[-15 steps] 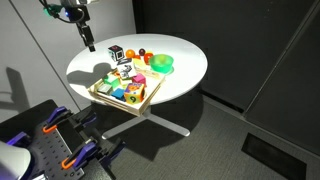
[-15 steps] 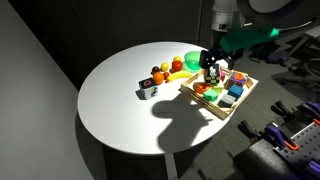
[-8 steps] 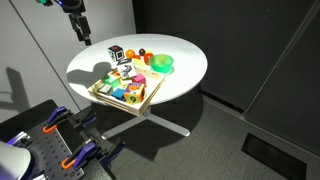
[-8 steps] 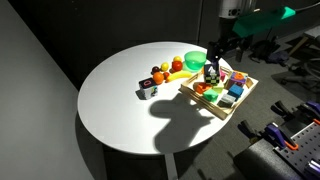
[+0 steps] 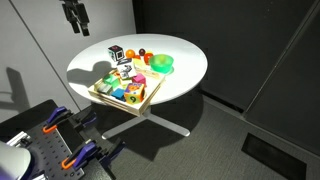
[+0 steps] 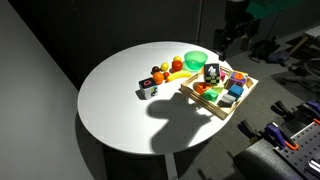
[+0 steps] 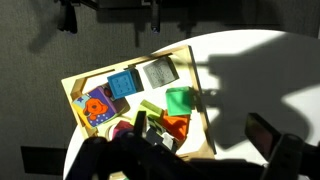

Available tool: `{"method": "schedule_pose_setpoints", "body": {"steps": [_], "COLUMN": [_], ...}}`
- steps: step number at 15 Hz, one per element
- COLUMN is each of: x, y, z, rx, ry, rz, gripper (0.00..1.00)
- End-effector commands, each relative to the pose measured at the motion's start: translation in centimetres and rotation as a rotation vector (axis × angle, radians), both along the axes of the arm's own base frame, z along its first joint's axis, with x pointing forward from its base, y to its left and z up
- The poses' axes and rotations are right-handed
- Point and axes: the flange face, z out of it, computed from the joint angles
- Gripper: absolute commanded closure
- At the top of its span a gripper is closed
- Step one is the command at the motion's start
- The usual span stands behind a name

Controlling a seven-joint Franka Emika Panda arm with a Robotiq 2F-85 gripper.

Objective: Put the block on the wooden tray

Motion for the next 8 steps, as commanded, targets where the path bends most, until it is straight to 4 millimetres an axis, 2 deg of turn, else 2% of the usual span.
{"method": "schedule_pose_setpoints", "body": {"steps": [1,4,5,8], "x": [-0.5,-0.6,-0.3,-0.4], "y": [-0.3,-0.3,0.1,0.1], "z": [2.2,3.1,2.0,2.5], "rx": [0.015,0.021,0.009,0.012], "ry": [-0.026,-0.058,-0.042,-0.054], "rz": [0.029,0.020,0.013,0.014], "gripper": [0.00,0.00,0.00,0.00]}}
